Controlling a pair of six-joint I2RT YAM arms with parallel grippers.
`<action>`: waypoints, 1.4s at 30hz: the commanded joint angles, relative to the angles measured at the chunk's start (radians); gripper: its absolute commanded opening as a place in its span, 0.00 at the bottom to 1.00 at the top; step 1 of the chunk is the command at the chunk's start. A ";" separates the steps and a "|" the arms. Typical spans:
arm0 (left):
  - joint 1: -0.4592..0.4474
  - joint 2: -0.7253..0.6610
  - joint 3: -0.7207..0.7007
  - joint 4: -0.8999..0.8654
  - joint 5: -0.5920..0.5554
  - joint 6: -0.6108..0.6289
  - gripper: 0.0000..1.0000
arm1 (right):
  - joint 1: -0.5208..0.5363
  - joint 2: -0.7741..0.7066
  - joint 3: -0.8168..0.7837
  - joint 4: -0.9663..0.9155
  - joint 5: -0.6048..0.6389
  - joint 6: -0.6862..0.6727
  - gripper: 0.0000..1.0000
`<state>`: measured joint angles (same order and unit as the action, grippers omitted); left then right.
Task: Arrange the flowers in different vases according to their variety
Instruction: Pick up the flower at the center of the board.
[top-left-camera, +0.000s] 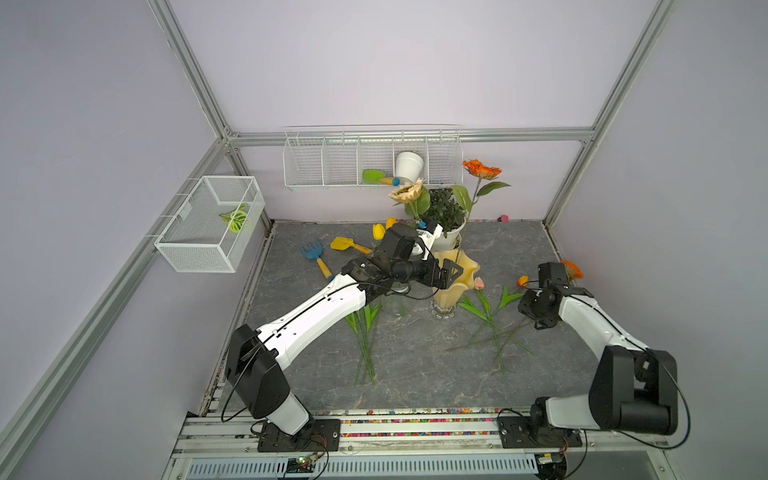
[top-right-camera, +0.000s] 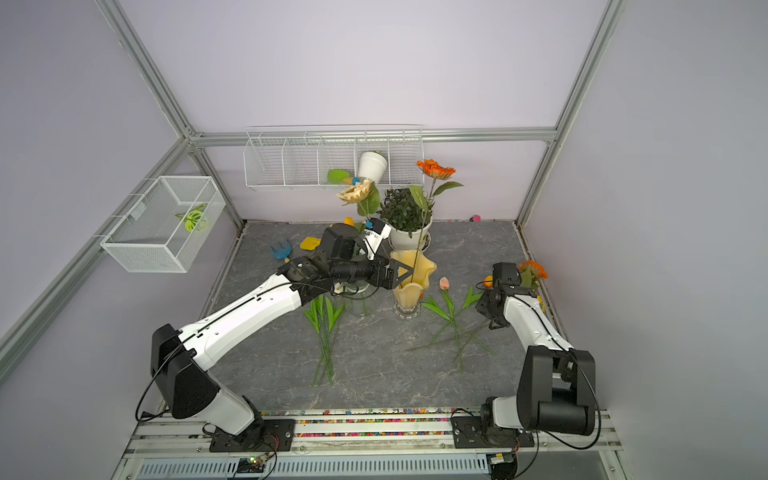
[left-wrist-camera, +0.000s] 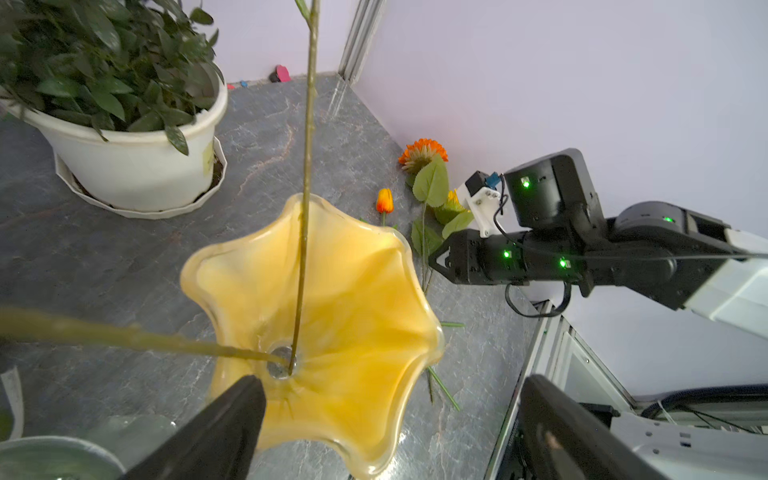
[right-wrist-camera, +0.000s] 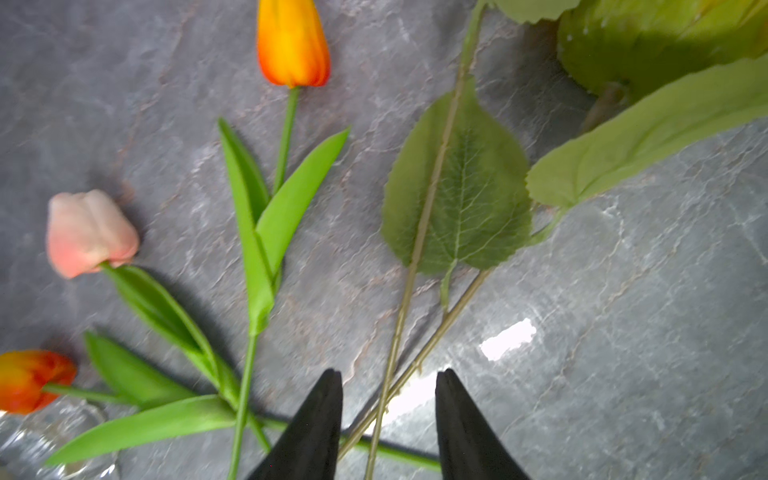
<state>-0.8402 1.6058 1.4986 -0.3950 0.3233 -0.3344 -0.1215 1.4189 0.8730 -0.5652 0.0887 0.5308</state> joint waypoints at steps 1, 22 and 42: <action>-0.025 0.016 0.071 -0.100 0.028 0.020 1.00 | -0.022 0.034 0.021 0.019 0.020 -0.027 0.42; -0.071 -0.072 0.172 -0.306 0.013 0.001 1.00 | -0.044 0.231 0.095 0.051 -0.020 -0.025 0.33; -0.086 -0.043 0.329 -0.226 0.193 0.081 1.00 | -0.043 0.250 0.112 0.054 -0.030 -0.023 0.00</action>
<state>-0.9195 1.5478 1.7729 -0.6418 0.4778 -0.2939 -0.1585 1.6989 0.9710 -0.4927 0.0650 0.5076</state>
